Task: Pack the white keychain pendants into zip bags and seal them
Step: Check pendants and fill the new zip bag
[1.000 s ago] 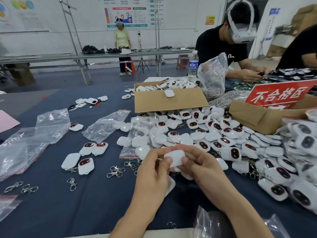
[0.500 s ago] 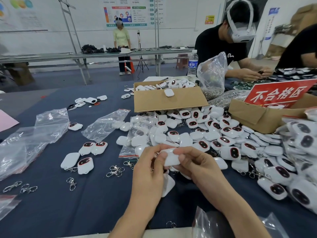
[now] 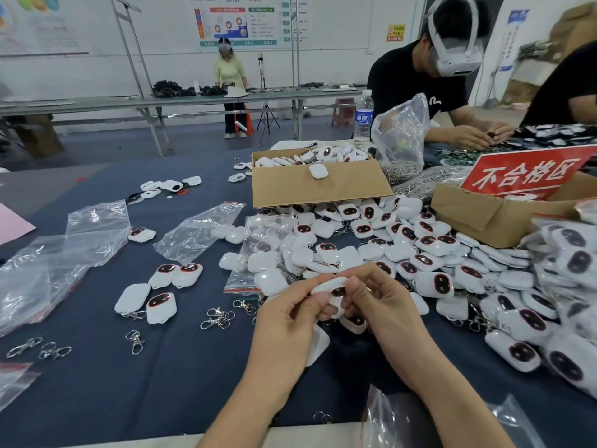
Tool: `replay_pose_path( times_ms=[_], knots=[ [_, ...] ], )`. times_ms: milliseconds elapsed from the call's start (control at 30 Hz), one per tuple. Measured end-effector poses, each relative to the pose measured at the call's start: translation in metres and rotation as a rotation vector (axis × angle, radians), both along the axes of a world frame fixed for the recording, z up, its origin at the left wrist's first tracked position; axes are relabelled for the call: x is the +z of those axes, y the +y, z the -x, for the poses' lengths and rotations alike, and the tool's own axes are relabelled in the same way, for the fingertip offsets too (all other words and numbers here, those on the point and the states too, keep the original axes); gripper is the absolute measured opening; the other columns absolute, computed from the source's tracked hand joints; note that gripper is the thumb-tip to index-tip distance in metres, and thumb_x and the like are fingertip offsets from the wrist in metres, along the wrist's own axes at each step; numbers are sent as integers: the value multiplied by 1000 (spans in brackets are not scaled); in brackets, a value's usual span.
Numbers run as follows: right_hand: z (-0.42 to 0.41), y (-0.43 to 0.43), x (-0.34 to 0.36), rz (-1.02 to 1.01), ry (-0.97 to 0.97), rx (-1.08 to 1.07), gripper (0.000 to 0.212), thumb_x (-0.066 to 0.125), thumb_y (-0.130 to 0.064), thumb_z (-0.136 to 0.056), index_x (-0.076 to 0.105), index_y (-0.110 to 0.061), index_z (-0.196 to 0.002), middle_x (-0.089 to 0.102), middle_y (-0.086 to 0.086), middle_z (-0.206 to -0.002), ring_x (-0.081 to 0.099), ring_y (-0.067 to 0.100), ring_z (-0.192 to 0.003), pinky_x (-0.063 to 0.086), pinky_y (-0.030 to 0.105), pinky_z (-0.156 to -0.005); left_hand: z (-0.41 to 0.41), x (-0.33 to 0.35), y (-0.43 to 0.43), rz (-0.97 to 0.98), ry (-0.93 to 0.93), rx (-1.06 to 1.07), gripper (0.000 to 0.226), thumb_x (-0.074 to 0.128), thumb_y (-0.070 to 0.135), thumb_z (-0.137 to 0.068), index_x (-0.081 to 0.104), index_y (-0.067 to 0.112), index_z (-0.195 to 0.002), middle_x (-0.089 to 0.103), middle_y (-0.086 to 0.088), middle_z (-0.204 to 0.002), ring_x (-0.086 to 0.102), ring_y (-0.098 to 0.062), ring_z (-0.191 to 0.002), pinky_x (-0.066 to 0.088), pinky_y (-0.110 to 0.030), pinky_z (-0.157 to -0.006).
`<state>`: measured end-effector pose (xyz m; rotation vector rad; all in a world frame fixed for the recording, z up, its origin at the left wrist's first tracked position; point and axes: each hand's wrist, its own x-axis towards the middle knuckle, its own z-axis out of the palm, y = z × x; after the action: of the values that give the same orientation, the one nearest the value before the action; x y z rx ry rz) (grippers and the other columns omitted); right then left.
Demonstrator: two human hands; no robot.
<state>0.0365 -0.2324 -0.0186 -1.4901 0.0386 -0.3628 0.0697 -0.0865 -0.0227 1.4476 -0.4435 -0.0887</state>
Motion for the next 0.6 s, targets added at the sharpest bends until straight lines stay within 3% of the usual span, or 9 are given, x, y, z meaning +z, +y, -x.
replay_pose_path(
  times_ms=[200,333,600],
  knots=[
    [3,-2,3,-52,15,33,15,66,-34,-83,70,-20,-80,56,-6,-61,48,6,-53,42,15,-50,-2,-5,0,0,27,-7,30,59,7,-99,79,27,-110,75,-6,-83,66,-15,-73,57,-27,-77],
    [2,-2,3,-88,49,49,22,70,-36,-80,72,-15,-84,53,-5,-59,46,7,-52,42,16,-50,-4,-9,2,-131,-45,37,31,55,19,-104,74,43,-104,60,5,-59,55,-6,-59,48,-17,-62],
    [1,-4,3,-113,77,59,15,70,-34,-80,75,-20,-79,55,-6,-56,50,6,-51,46,17,-52,-4,-11,2,-217,-87,30,33,52,22,-105,69,51,-103,56,8,-54,53,-4,-54,43,-10,-59]
  ],
)
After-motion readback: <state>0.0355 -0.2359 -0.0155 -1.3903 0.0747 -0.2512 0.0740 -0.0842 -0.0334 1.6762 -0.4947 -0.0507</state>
